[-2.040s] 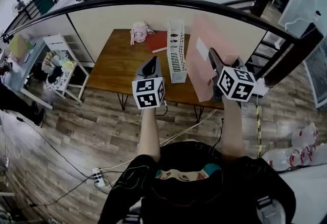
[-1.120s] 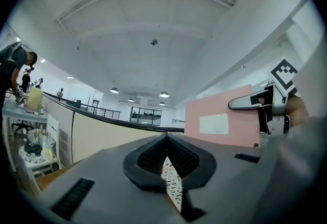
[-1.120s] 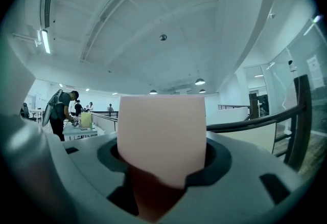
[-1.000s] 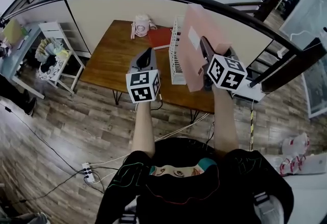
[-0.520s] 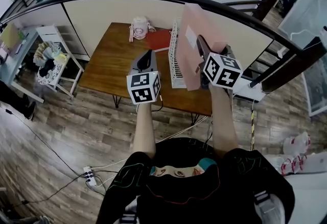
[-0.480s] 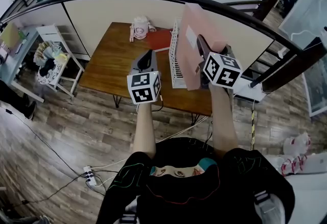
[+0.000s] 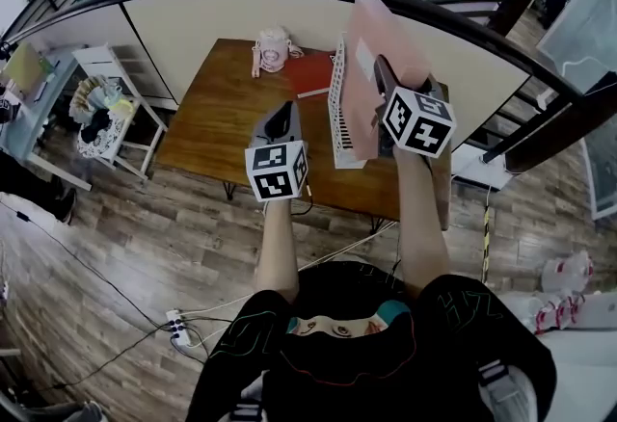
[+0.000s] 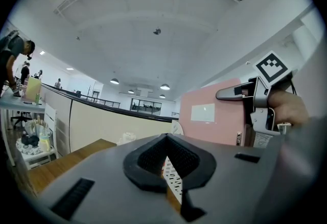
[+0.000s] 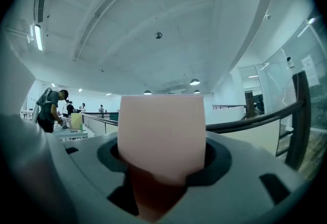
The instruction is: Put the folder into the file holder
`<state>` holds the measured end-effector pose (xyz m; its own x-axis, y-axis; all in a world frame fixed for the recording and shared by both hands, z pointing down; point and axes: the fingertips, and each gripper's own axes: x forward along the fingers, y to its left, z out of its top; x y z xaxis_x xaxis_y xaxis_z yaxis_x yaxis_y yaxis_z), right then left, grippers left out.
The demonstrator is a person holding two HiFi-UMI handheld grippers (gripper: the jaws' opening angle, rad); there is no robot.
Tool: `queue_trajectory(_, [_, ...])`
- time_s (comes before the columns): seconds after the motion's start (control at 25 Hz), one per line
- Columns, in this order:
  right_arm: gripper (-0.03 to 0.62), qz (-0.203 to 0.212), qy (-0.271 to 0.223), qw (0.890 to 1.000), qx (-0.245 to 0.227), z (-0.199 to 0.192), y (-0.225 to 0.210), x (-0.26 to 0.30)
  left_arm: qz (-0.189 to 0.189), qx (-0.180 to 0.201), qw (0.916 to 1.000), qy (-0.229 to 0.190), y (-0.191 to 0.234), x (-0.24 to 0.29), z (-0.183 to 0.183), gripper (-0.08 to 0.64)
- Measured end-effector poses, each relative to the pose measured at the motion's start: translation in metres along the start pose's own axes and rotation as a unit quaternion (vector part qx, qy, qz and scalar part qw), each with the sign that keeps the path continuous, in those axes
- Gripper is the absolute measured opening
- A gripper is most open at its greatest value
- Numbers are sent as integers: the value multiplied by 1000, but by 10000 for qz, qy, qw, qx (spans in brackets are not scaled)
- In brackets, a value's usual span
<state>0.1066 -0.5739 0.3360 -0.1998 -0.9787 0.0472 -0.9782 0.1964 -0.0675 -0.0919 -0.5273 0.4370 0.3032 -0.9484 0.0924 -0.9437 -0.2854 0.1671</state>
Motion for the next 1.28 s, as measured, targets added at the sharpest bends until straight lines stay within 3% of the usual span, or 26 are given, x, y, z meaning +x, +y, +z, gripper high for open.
queue_trajectory(0.48, [278, -366, -570, 9977, -61, -13, 4, 16, 160, -175, 9995, 214, 15, 7, -20, 0])
queue_trajectory(0.72, [281, -402, -189, 9990, 10, -79, 3, 18, 211, -247, 9989, 325, 22, 6, -31, 0])
queue_trajectory(0.92, [287, -137, 445, 9987, -213, -135, 15, 23, 164, -330, 9982, 477, 21, 8, -46, 0])
queue_trajectory(1.16, [296, -105, 1047, 9936, -408, -141, 14, 14, 7, -418, 9981, 456, 11, 7, -47, 0])
queue_trajectory(1.28, [298, -104, 1075, 9930, -480, -138, 12, 2, -91, -413, 9983, 393, 5, 5, -40, 0])
